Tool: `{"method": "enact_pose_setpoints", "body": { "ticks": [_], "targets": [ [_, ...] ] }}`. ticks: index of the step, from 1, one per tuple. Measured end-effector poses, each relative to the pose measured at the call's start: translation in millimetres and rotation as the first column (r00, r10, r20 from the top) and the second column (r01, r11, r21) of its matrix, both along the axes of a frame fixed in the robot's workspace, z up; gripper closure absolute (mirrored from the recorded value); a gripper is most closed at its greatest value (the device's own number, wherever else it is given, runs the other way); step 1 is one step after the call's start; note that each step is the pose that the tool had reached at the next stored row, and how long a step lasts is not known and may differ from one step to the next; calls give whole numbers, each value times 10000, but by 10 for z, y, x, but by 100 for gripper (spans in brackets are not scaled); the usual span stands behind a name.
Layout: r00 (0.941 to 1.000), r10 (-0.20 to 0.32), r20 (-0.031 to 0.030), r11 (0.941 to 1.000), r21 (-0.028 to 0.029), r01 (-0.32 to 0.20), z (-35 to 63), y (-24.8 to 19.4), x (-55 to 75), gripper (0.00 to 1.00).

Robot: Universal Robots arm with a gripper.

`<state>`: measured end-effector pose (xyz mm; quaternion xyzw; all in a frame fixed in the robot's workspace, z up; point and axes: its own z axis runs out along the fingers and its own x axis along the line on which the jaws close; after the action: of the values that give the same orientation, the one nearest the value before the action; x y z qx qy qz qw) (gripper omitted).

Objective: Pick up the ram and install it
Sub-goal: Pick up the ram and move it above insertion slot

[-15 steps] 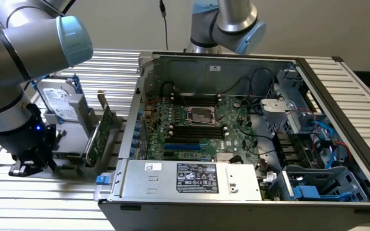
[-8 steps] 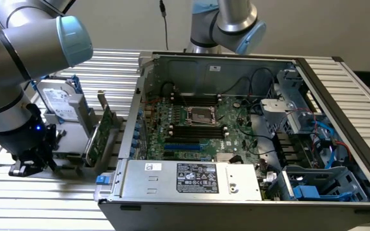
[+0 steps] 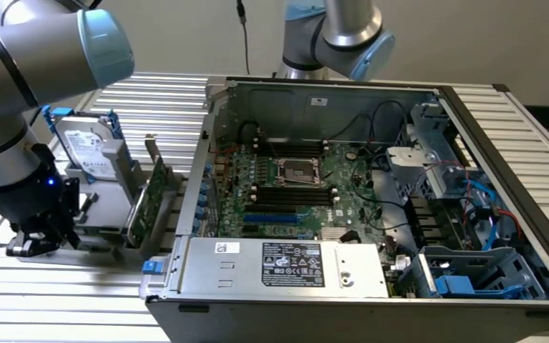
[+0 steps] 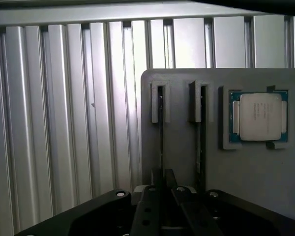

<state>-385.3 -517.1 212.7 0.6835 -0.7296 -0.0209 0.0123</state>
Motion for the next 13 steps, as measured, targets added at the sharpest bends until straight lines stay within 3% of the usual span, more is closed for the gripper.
{"method": "enact_pose_setpoints", "body": {
  "ticks": [13],
  "targets": [
    [10000,4,-4,10000,-1,-4,590,0,24,86]
  ]
}}
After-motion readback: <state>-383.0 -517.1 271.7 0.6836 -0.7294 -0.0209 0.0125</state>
